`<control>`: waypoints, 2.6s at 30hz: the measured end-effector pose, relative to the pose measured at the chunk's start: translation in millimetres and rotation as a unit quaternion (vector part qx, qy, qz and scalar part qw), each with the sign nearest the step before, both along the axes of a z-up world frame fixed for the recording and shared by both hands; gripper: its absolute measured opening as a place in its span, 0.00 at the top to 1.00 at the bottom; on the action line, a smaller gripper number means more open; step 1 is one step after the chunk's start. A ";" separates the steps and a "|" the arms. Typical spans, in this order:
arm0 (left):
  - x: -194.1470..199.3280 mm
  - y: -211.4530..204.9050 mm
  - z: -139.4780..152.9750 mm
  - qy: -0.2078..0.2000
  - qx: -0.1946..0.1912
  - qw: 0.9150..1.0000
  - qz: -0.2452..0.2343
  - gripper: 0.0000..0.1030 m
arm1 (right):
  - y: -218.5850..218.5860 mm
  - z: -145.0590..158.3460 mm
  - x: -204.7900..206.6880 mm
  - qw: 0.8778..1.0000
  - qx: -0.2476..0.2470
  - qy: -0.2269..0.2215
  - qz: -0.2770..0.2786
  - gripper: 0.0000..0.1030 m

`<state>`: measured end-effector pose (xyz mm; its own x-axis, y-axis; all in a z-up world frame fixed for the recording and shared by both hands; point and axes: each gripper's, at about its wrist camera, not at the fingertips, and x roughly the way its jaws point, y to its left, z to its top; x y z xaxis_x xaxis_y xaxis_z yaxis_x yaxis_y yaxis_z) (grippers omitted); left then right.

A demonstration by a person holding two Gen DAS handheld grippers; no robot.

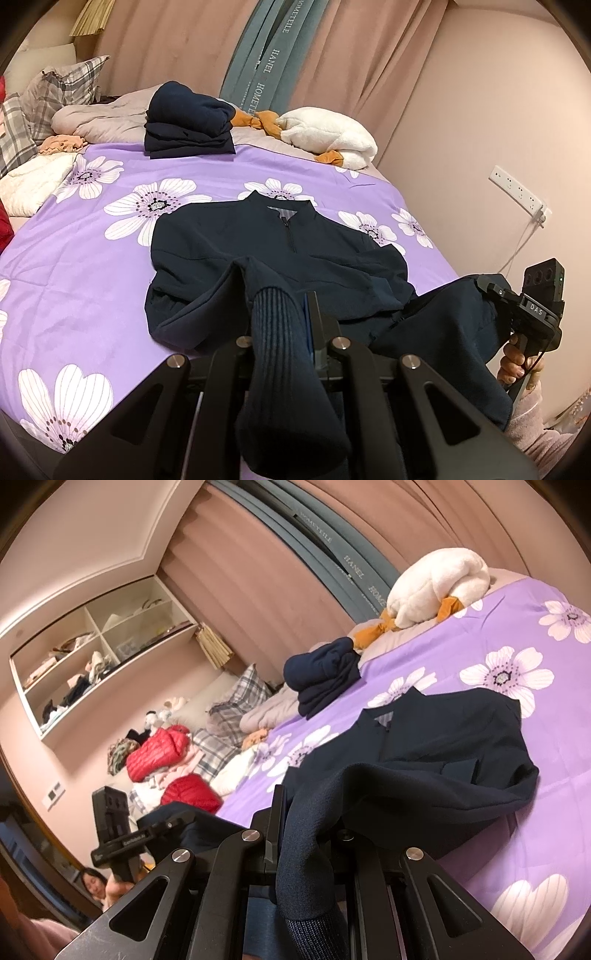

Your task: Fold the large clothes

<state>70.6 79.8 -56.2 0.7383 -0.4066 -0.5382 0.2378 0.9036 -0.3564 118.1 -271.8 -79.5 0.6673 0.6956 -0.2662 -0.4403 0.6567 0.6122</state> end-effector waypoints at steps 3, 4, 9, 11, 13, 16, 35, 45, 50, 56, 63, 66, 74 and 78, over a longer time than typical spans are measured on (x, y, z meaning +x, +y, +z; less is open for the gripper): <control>1.7 -0.2 0.6 -0.001 0.001 1.000 0.002 0.90 | 0.3 0.2 -0.2 1.000 0.000 0.000 0.000 0.88; 2.2 -0.2 0.8 -0.001 0.001 1.000 0.002 0.90 | 0.0 1.1 1.7 1.000 -0.001 -0.001 -0.001 0.88; 4.2 0.0 2.5 -0.004 0.003 1.000 0.006 0.90 | 0.5 0.6 1.7 1.000 0.001 -0.002 -0.002 0.88; 5.3 0.3 2.7 -0.005 0.002 1.000 0.008 0.90 | 0.0 1.2 4.9 1.000 0.002 -0.003 -0.003 0.88; 6.3 0.8 3.0 -0.005 0.002 1.000 0.009 0.90 | -0.9 2.3 7.6 1.000 0.002 -0.004 -0.004 0.88; 9.3 1.9 4.2 -0.006 0.003 1.000 0.011 0.90 | -2.6 1.8 9.2 1.000 0.003 -0.005 -0.006 0.88; 29.9 6.2 10.3 -0.015 0.002 1.000 0.026 0.89 | -6.0 6.3 24.1 1.000 0.001 -0.017 -0.012 0.88; 40.5 8.7 12.2 -0.016 0.002 0.999 0.031 0.89 | -6.4 10.1 34.0 1.000 -0.003 -0.023 -0.015 0.88; 49.9 11.8 13.1 -0.017 -0.002 0.999 0.036 0.89 | -7.0 10.3 41.4 1.000 -0.001 -0.024 -0.018 0.88; 58.9 13.6 12.8 -0.015 -0.003 0.999 0.038 0.89 | -6.1 9.8 48.0 1.000 -0.002 -0.023 -0.019 0.88; 68.0 14.8 13.9 -0.015 0.000 0.999 0.041 0.89 | -4.1 9.8 56.8 1.000 -0.005 -0.021 -0.023 0.88; 75.3 15.3 14.4 -0.015 0.002 0.999 0.043 0.89 | -3.1 11.0 60.8 0.999 -0.009 -0.022 -0.027 0.88; 86.7 17.7 12.9 -0.013 0.008 0.999 0.049 0.89 | -1.6 11.5 72.3 0.999 -0.016 -0.019 -0.032 0.88; 91.6 17.2 12.4 -0.013 0.014 0.999 0.051 0.89 | -1.7 10.0 80.8 0.999 -0.018 -0.013 -0.036 0.88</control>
